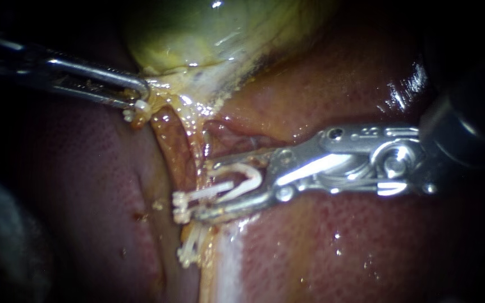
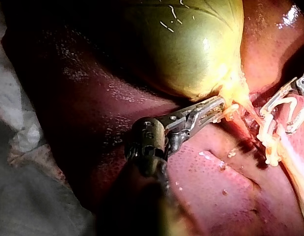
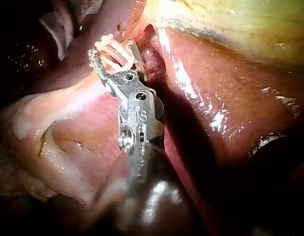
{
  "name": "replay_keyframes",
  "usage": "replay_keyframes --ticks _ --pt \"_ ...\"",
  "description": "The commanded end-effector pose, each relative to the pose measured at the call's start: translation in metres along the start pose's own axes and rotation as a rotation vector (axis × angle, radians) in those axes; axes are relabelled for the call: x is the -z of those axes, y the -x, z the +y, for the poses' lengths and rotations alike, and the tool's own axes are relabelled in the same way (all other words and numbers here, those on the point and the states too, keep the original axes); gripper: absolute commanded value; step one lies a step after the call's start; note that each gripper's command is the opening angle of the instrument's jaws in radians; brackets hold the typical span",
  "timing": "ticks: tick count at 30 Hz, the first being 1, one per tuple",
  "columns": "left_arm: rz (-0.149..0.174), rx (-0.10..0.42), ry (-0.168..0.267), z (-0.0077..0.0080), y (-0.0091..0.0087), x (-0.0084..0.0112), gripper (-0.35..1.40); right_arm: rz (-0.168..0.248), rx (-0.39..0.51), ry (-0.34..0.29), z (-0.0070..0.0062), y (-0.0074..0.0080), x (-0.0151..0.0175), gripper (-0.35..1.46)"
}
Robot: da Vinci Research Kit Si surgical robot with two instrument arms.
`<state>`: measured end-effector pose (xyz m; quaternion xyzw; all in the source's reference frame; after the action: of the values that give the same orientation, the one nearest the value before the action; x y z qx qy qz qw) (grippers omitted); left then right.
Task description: Clipping third clip right tube
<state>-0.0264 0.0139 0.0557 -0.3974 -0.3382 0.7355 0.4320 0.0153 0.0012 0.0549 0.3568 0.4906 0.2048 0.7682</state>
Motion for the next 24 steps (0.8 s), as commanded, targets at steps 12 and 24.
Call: replay_keyframes --ticks 12,24 --pt "0.0 0.0 0.0 0.0001 0.0 0.0 -0.35 0.039 -0.039 0.016 0.0024 -0.0007 0.0006 0.49" --pt "0.0 0.0 0.0 0.0001 0.0 0.0 -0.35 0.106 -0.161 0.011 0.0042 -0.0008 -0.0036 0.5"
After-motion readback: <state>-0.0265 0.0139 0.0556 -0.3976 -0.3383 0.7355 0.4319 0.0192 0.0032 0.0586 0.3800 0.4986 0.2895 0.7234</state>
